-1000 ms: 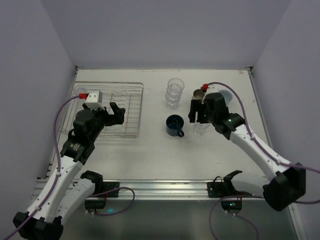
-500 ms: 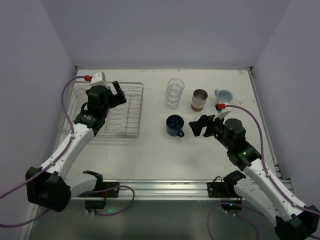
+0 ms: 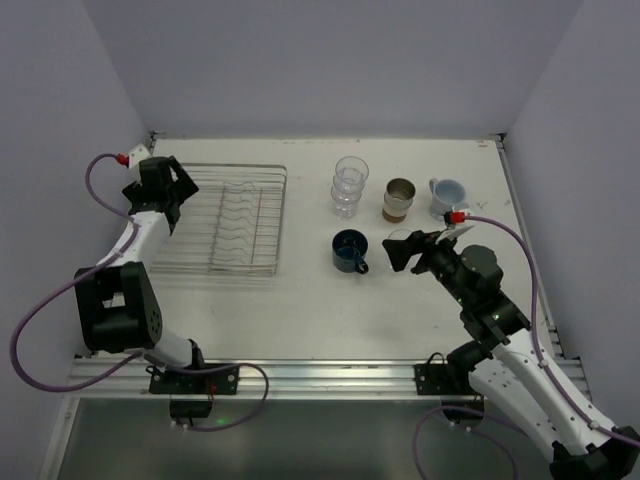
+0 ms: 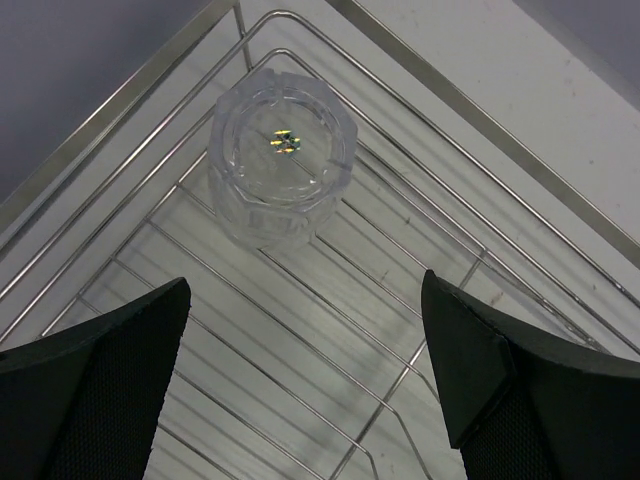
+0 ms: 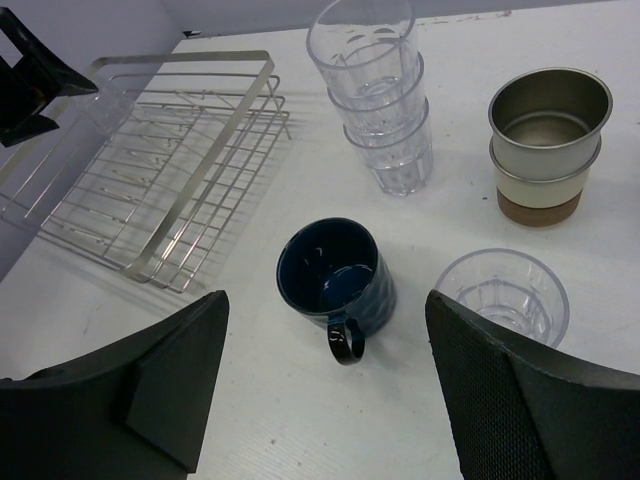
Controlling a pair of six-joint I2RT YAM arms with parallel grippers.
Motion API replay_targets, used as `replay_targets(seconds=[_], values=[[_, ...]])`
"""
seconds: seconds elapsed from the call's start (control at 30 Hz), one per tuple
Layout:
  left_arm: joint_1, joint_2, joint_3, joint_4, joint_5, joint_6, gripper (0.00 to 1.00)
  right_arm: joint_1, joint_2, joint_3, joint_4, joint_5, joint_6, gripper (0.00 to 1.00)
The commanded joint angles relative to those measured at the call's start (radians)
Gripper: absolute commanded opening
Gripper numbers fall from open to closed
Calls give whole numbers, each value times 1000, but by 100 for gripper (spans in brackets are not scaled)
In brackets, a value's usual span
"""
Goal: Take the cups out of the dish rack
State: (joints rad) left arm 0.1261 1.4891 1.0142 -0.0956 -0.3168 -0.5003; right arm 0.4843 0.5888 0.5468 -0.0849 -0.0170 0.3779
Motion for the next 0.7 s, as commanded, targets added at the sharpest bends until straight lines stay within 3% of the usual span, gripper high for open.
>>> replay_targets(seconds=[0.0,0.4,0.67], values=[[43,54,61,121,7,17,100,0,8,-8,59,23,15,82],[95,321,303,56,61,65,100,0,65,2,60,2,12,81],[99,367,322,25,59,63,85,0,75,2,62,15,12,80]])
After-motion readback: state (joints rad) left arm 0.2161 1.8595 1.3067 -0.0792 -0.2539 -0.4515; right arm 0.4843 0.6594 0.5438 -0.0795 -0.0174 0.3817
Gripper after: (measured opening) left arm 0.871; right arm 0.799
